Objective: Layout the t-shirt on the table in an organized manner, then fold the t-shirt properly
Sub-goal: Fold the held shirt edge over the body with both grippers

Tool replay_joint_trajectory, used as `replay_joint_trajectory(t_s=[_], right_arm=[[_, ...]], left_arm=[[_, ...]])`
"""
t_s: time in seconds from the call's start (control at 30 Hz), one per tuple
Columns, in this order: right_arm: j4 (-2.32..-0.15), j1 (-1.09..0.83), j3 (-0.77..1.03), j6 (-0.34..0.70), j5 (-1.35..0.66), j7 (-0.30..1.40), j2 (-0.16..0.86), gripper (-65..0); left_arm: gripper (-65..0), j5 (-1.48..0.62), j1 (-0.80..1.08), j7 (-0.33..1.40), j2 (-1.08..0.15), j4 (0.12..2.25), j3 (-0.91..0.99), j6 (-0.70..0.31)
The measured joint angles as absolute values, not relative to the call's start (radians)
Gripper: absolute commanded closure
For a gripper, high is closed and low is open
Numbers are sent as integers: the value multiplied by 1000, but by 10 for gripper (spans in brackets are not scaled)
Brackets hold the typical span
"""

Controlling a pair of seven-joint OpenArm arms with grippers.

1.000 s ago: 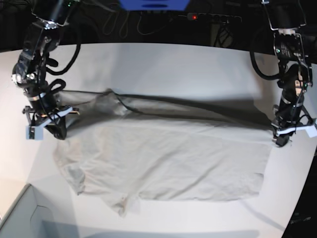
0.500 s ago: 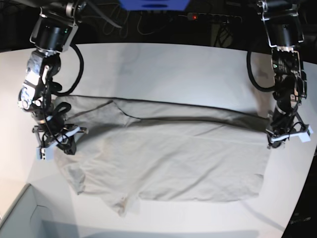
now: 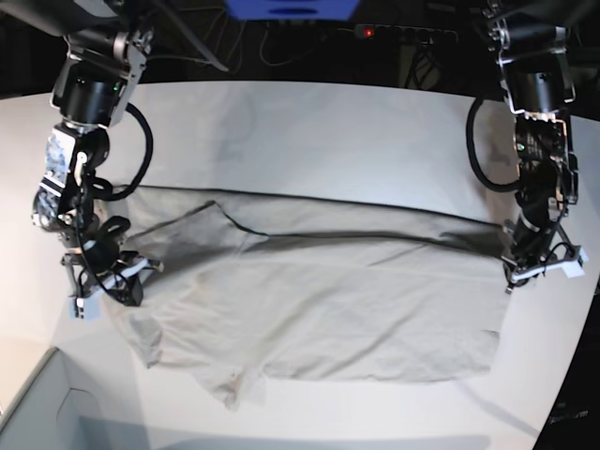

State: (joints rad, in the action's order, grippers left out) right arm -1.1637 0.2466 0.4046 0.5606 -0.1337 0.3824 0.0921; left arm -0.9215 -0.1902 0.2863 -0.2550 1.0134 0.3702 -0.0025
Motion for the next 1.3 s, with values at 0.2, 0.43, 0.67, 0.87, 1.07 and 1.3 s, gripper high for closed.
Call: replay_joint_trajectory(t_s=[0.2,0.43,0.67,0.87,1.07,1.3], right_arm=[[-1095,262,403,560,-134,378,96,0],[-1049,273,345,561,-134,380,125,-135],[-1176,231,379,561,-134,376,136,-226],[-1339,82,396,561,-133,392,134,-227],[-1371,-28,391,561,-134,382,129,-226],[-1372,-117,396,561,-136,378,131,-228]], left_arm=[[-15,-922,-231,286,-255,957,370,-3],[-306,-921,-272,283,-265,905,322,-3],[-428,-937,-179,274,-274,1109,315,-7],[-427,-916,-48,274,-274,1077,437,8],[-427,-921,-135,284,-272,913,428,-6],[-354,-923,-239,264,-289,751,430,-15]])
